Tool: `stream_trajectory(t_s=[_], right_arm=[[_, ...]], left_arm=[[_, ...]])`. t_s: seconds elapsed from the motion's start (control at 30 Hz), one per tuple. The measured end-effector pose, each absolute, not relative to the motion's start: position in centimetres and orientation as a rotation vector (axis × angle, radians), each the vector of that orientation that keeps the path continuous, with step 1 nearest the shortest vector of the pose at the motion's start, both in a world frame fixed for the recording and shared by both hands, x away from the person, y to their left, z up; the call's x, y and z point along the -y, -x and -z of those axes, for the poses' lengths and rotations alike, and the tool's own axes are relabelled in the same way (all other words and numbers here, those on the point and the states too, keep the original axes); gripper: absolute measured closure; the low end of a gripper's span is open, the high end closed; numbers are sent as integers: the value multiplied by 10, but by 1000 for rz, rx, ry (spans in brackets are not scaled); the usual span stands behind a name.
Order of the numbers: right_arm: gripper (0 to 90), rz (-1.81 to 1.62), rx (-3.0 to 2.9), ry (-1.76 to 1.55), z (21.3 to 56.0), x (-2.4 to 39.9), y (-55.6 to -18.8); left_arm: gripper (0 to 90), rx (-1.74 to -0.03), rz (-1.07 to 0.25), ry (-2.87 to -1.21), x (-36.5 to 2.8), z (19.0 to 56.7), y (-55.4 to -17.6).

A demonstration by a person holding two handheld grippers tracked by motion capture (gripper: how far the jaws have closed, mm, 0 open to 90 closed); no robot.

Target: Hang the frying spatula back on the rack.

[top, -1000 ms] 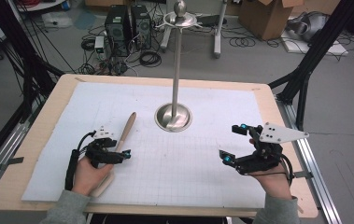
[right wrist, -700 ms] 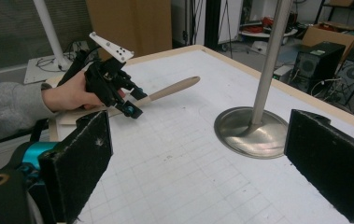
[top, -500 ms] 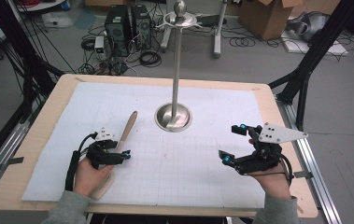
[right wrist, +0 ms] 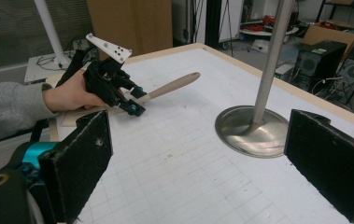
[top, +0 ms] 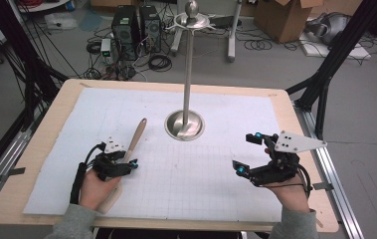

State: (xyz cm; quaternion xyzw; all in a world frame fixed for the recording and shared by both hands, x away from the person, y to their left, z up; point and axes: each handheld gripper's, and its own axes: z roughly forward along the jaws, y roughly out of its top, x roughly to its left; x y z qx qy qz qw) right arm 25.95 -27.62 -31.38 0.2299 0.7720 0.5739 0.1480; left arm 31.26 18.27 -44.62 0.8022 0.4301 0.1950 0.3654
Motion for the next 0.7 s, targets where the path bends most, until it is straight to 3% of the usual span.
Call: stream_trajectory(t_s=[0.7], right_arm=[[69, -1641, -2235, -655, 315, 273, -261]], left_arm=[[734, -1141, -535, -2032, -183, 446, -312]])
